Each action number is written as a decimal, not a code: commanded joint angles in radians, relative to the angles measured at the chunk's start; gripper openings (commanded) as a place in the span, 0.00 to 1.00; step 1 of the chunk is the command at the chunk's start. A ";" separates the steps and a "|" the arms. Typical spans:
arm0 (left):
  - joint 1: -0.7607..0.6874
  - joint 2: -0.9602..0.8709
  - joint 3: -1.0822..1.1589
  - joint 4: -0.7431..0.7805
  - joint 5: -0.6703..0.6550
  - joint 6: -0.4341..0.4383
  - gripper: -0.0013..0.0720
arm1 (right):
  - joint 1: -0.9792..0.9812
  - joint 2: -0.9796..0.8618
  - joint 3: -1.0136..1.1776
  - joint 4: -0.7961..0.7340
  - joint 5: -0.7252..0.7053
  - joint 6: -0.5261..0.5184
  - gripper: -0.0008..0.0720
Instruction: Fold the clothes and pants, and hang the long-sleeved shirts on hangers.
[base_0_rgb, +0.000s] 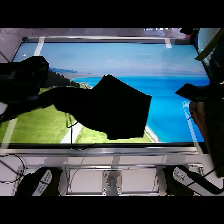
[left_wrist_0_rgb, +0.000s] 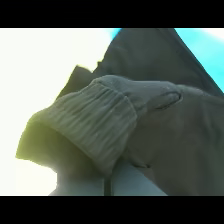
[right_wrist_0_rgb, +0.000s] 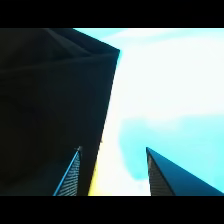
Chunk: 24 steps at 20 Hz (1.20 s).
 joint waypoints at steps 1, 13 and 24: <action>0.214 0.187 0.002 0.175 -0.115 -0.027 0.04 | 0.110 -0.138 -0.042 0.074 -0.066 0.000 0.61; 0.475 0.278 0.002 0.241 -0.146 -0.065 0.04 | 0.465 -0.625 0.343 0.228 -0.187 -0.008 0.49; 0.475 0.278 0.002 0.241 -0.146 -0.065 0.04 | 0.474 -0.819 0.490 0.269 -0.130 0.067 0.49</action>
